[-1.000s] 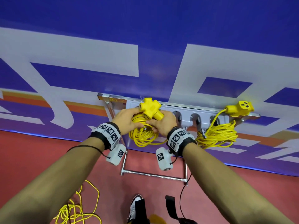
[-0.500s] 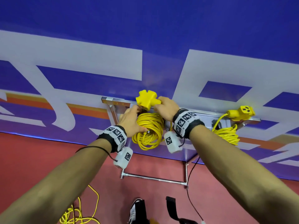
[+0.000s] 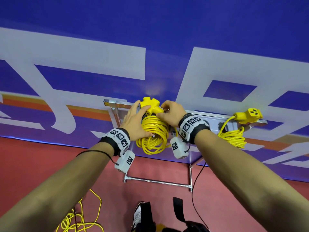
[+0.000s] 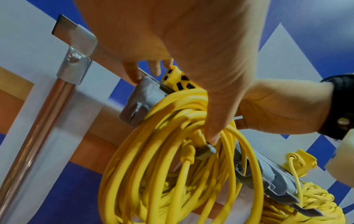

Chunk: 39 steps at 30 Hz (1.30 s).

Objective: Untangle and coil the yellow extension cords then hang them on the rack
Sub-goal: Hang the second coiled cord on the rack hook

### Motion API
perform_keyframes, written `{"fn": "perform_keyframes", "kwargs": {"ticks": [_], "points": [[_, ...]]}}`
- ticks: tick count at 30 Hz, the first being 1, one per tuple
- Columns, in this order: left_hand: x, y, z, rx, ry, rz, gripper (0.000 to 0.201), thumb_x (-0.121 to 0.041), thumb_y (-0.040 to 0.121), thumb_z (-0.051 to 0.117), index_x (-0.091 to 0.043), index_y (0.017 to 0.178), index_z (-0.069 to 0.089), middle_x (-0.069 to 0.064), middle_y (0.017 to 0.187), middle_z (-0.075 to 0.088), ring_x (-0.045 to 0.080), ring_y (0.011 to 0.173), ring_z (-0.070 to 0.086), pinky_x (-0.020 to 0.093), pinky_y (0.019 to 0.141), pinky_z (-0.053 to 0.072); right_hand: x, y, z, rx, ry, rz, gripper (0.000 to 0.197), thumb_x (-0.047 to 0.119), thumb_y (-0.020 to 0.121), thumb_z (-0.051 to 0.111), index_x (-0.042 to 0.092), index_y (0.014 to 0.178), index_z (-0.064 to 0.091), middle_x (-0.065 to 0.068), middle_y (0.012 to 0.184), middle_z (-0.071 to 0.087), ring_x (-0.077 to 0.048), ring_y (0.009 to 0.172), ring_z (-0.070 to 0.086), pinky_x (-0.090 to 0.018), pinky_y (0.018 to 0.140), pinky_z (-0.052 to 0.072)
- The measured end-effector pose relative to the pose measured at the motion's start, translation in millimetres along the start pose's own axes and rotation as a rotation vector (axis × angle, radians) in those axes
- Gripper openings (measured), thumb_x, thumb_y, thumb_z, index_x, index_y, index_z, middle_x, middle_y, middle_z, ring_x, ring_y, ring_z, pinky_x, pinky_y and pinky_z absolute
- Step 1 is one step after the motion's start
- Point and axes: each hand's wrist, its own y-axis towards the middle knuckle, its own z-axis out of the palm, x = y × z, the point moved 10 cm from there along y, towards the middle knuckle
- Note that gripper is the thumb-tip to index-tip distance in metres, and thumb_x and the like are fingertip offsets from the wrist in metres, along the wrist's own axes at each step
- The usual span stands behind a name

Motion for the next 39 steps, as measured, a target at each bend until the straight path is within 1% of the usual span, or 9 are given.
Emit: {"fn": "perform_keyframes", "kwargs": {"ticks": [5, 9, 15, 19, 22, 26, 30, 34, 39], "points": [[-1, -3, 1, 0.008, -0.014, -0.014, 0.121, -0.046, 0.056, 0.093, -0.037, 0.154, 0.023, 0.004, 0.164, -0.002, 0.028, 0.152, 0.007, 0.049, 0.119, 0.026, -1, -10, 2, -0.014, 0.014, -0.001, 0.047, 0.035, 0.083, 0.07, 0.016, 0.124, 0.056, -0.006, 0.112, 0.067, -0.026, 0.1, 0.063, -0.028, 0.083, 0.046], [-4, -9, 0, -0.03, -0.02, -0.021, 0.115, -0.044, 0.057, 0.091, -0.036, 0.152, 0.027, 0.002, 0.161, 0.007, 0.032, 0.147, 0.018, 0.048, 0.117, 0.029, -4, -21, -4, -0.042, 0.022, 0.013, 0.05, 0.033, 0.083, 0.069, 0.015, 0.127, 0.055, -0.009, 0.121, 0.065, -0.029, 0.109, 0.061, -0.029, 0.085, 0.044], [-7, -16, -4, -0.116, -0.099, -0.013, 0.094, -0.033, 0.064, 0.088, -0.028, 0.146, 0.042, 0.008, 0.153, 0.026, 0.034, 0.139, 0.033, 0.046, 0.114, 0.034, 10, -48, 12, 0.025, -0.088, -0.123, 0.079, 0.045, 0.065, 0.087, 0.014, 0.13, 0.054, -0.009, 0.132, 0.054, -0.026, 0.121, 0.052, -0.033, 0.099, 0.043], [-8, -15, -4, -0.134, -0.084, -0.067, 0.097, -0.023, 0.064, 0.092, -0.026, 0.146, 0.042, 0.006, 0.148, 0.033, 0.032, 0.135, 0.039, 0.042, 0.11, 0.036, 8, -54, 23, -0.03, -0.068, -0.157, 0.056, 0.033, 0.066, 0.088, 0.016, 0.111, 0.06, -0.006, 0.128, 0.051, -0.028, 0.12, 0.049, -0.041, 0.099, 0.044], [-6, -14, 0, -0.133, -0.078, -0.109, 0.108, -0.021, 0.064, 0.092, -0.027, 0.153, 0.031, 0.005, 0.15, 0.032, 0.031, 0.136, 0.039, 0.043, 0.11, 0.037, 6, -53, 24, -0.086, -0.03, -0.154, 0.047, 0.025, 0.067, 0.087, 0.018, 0.105, 0.06, -0.004, 0.129, 0.051, -0.028, 0.12, 0.049, -0.042, 0.098, 0.044], [-1, -11, 4, -0.065, -0.064, -0.124, 0.119, -0.024, 0.062, 0.094, -0.028, 0.157, 0.021, 0.005, 0.155, 0.028, 0.031, 0.141, 0.03, 0.041, 0.114, 0.029, -2, -48, 26, -0.103, -0.001, -0.089, 0.052, 0.023, 0.063, 0.089, 0.024, 0.103, 0.055, -0.001, 0.125, 0.049, -0.028, 0.117, 0.048, -0.043, 0.096, 0.045], [-1, -13, 3, -0.05, -0.11, -0.075, 0.106, -0.033, 0.071, 0.088, -0.028, 0.156, 0.025, 0.008, 0.156, 0.03, 0.032, 0.142, 0.026, 0.043, 0.115, 0.025, -5, -39, 28, -0.059, -0.01, -0.055, 0.058, 0.024, 0.059, 0.092, 0.026, 0.103, 0.054, 0.0, 0.123, 0.047, -0.028, 0.115, 0.048, -0.044, 0.096, 0.046], [4, -16, -2, -0.073, -0.173, -0.06, 0.1, -0.03, 0.071, 0.089, -0.028, 0.154, 0.032, 0.008, 0.154, 0.035, 0.031, 0.141, 0.028, 0.045, 0.116, 0.027, -5, -37, 33, 0.018, -0.028, -0.067, 0.061, 0.029, 0.058, 0.092, 0.025, 0.103, 0.052, 0.002, 0.115, 0.046, -0.027, 0.11, 0.049, -0.042, 0.094, 0.046], [3, -20, 6, -0.072, -0.067, -0.052, 0.112, -0.03, 0.065, 0.09, -0.036, 0.156, 0.024, 0.003, 0.157, 0.029, 0.028, 0.143, 0.024, 0.044, 0.115, 0.03, -4, -39, 32, 0.04, -0.063, -0.104, 0.056, 0.024, 0.061, 0.086, 0.026, 0.102, 0.048, 0.002, 0.111, 0.047, -0.027, 0.106, 0.051, -0.043, 0.091, 0.047]]}}
